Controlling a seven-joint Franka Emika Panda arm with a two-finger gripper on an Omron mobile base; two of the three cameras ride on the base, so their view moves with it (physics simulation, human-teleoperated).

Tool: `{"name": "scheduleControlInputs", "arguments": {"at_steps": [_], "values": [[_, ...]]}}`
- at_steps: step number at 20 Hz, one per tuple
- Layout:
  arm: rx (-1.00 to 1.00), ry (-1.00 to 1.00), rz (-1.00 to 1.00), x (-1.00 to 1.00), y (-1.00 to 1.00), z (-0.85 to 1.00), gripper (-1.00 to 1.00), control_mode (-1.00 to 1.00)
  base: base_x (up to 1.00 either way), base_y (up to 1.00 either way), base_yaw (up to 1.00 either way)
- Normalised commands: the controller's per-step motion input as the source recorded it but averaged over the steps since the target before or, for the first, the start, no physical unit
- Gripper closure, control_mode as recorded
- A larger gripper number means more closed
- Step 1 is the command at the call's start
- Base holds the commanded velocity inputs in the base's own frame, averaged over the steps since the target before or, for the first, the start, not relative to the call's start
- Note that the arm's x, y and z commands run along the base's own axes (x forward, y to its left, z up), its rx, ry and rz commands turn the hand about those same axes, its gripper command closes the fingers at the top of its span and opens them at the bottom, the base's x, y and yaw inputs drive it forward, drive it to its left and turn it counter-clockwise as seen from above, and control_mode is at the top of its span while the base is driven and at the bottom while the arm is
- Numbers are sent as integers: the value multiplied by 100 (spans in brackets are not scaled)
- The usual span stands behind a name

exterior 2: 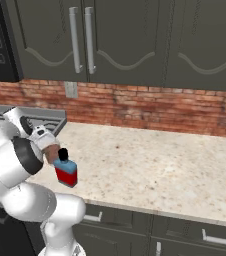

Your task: Place the microwavable item in the microwave. Then, close the microwave door and press the start button.

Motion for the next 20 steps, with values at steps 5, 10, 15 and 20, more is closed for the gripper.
{"name": "scheduleControlInputs", "arguments": {"at_steps": [5, 10, 15, 20], "values": [[0, -11, 9, -59, 5, 84, 100, -100, 0, 0, 0], [0, -7, 14, -30, 5, 66, 100, -100, 0, 0, 0], [2, -4, 16, -37, 0, 55, 100, -100, 0, 0, 0], [0, 3, 7, -2, 5, 3, 100, -100, 0, 0, 0]]}}
